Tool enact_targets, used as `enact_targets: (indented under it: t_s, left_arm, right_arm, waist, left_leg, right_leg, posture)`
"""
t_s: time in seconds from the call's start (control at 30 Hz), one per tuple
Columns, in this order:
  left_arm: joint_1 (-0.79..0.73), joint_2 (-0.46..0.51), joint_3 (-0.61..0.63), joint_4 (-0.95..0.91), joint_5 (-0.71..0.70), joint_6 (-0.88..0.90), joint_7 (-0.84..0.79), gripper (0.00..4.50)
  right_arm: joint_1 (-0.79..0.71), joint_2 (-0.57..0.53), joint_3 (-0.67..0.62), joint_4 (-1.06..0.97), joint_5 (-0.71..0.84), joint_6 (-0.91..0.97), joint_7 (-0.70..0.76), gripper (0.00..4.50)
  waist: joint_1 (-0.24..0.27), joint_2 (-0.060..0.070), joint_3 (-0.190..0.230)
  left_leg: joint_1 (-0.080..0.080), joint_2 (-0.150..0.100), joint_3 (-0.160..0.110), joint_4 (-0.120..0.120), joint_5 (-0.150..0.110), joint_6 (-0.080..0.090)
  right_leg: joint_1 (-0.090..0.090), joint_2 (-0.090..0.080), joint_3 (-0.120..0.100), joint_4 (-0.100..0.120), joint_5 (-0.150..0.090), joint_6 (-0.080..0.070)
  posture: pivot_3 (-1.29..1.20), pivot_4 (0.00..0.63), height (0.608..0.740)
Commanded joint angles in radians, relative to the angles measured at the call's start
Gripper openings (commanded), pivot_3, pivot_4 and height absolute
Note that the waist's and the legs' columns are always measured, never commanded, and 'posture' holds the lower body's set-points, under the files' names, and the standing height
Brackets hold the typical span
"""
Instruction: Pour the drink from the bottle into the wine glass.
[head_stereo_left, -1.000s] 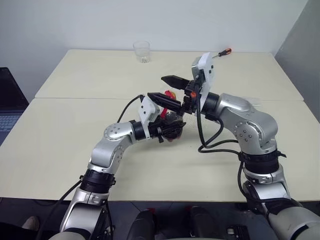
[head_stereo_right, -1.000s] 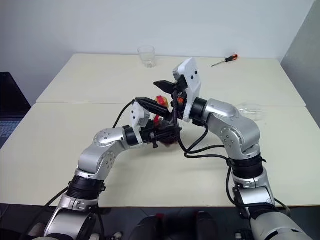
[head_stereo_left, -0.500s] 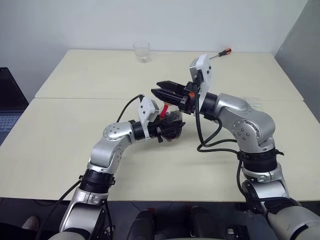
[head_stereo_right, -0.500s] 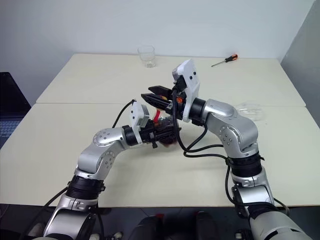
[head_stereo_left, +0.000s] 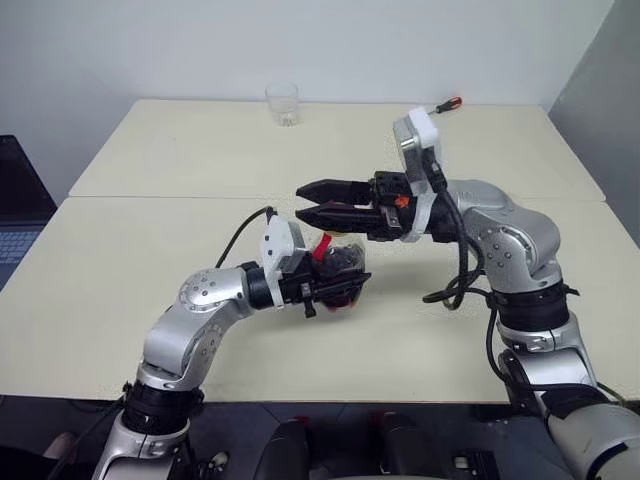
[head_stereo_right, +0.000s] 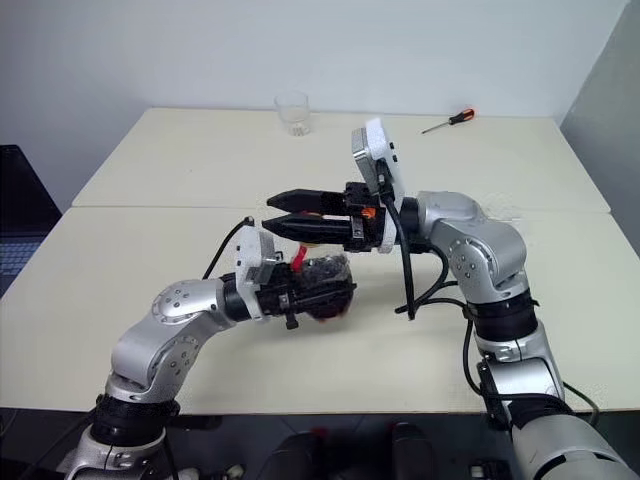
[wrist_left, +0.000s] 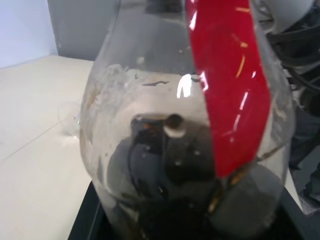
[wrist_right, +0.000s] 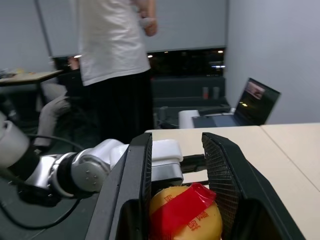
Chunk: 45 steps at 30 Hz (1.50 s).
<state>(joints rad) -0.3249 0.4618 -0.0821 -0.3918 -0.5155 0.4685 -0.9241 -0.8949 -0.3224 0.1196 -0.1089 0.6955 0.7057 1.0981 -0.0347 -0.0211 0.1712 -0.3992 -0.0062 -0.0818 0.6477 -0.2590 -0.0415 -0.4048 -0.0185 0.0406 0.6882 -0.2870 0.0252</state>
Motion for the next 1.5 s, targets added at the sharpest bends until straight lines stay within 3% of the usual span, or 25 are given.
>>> enact_targets:
  t_s: [0.03, 0.43, 0.7, 1.0, 1.23, 1.5]
  left_arm:
    - [0.008, 0.011, 0.052, -0.115, -0.074, -0.034, -0.012, 2.02]
    - [0.090, 0.050, 0.082, -0.230, -0.161, -0.003, 0.028, 2.02]
    - [0.090, 0.054, 0.085, -0.244, -0.180, 0.017, 0.054, 2.02]
    - [0.059, 0.048, 0.072, -0.211, -0.179, 0.019, 0.061, 2.02]
    - [0.077, 0.046, 0.095, -0.165, -0.158, 0.021, 0.105, 2.02]
    - [0.003, -0.019, 0.056, -0.001, -0.032, -0.040, 0.188, 2.02]
  right_arm:
    - [-0.025, -0.011, 0.022, 0.002, 0.020, -0.010, 0.085, 1.27]
    - [0.016, -0.005, 0.106, -0.102, 0.035, -0.088, 0.257, 1.27]
    - [0.002, 0.005, 0.091, -0.050, 0.012, -0.108, 0.220, 1.27]
    - [-0.006, -0.015, 0.041, -0.049, 0.021, -0.047, 0.120, 4.38]
    - [0.023, -0.091, -0.107, -0.171, 0.118, 0.120, -0.099, 4.45]
    - [0.090, -0.085, -0.234, -0.326, 0.214, 0.230, -0.403, 4.45]
  waist:
    - [0.001, 0.000, 0.000]
    - [0.002, 0.000, 0.000]
    - [0.002, 0.000, 0.000]
    - [0.003, 0.000, 0.000]
    - [0.005, 0.000, 0.000]
    - [0.005, 0.000, 0.000]
  left_leg:
    - [0.000, 0.000, 0.000, 0.000, 0.000, 0.000]
    - [0.000, 0.000, 0.000, 0.000, 0.000, 0.000]
    - [0.000, 0.000, 0.000, 0.000, 0.000, 0.000]
    - [0.000, 0.000, 0.000, 0.000, 0.000, 0.000]
    - [0.000, 0.000, 0.000, 0.000, 0.000, 0.000]
    - [0.000, 0.000, 0.000, 0.000, 0.000, 0.000]
  right_leg:
    - [0.000, 0.000, 0.000, 0.000, 0.000, 0.000]
    - [0.000, 0.000, 0.000, 0.000, 0.000, 0.000]
    - [0.000, 0.000, 0.000, 0.000, 0.000, 0.000]
    - [0.000, 0.000, 0.000, 0.000, 0.000, 0.000]
    - [0.000, -0.001, 0.000, 0.000, 0.000, 0.000]
    - [0.000, 0.000, 0.000, 0.000, 0.000, 0.000]
  posture:
    - [0.00, 0.150, 0.740]
    - [0.00, 0.150, 0.740]
    - [0.00, 0.150, 0.740]
    - [0.00, 0.150, 0.740]
    - [0.00, 0.150, 0.740]
    - [0.00, 0.150, 0.740]
